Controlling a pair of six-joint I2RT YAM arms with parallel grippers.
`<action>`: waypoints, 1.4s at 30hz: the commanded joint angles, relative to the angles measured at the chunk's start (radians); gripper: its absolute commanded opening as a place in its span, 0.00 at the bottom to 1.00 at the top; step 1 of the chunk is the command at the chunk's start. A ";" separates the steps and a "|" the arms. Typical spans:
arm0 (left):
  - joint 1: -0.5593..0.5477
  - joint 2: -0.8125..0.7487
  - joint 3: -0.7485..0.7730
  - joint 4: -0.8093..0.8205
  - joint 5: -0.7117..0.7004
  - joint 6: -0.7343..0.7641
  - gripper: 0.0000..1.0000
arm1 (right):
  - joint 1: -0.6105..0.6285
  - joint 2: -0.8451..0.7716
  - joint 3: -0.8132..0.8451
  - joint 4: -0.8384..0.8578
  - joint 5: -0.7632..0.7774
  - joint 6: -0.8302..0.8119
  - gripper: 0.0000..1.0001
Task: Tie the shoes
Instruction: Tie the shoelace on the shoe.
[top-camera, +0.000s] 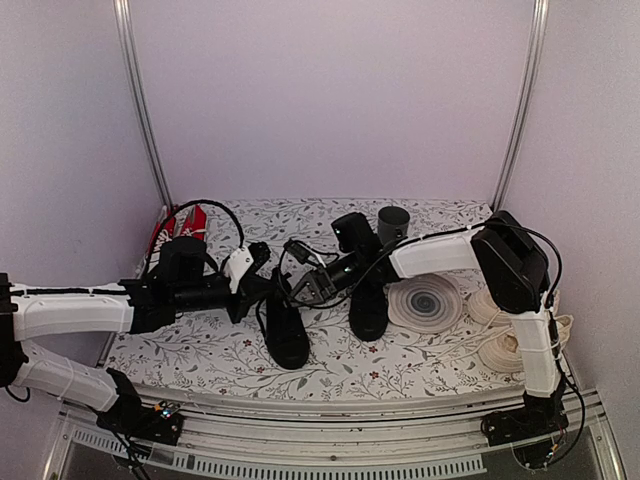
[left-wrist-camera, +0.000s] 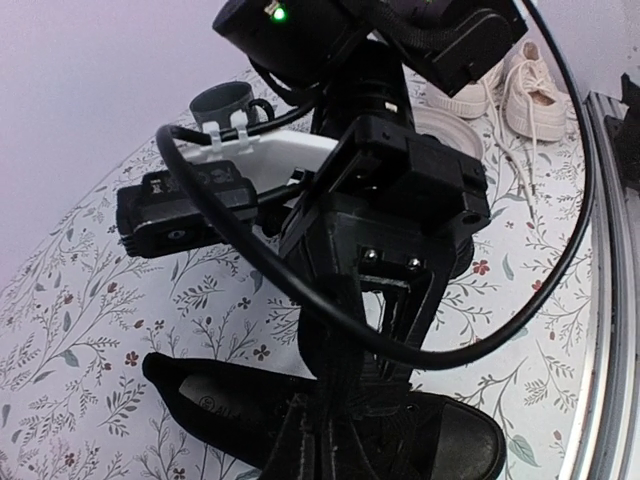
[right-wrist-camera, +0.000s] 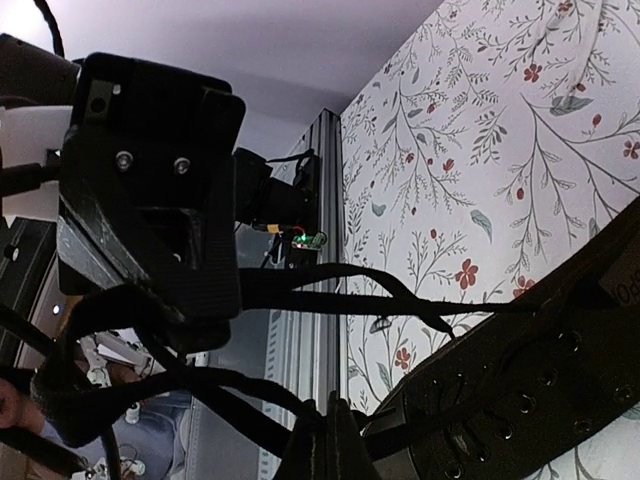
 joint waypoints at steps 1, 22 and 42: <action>0.008 0.022 -0.020 0.074 0.063 -0.027 0.00 | 0.007 0.022 0.139 -0.392 -0.062 -0.300 0.01; 0.048 0.163 -0.057 0.152 -0.035 -0.147 0.00 | -0.071 0.064 0.284 -0.614 0.261 -0.475 0.53; 0.113 0.222 -0.025 0.171 -0.029 -0.207 0.00 | 0.101 -0.192 -0.211 0.081 0.486 0.027 0.34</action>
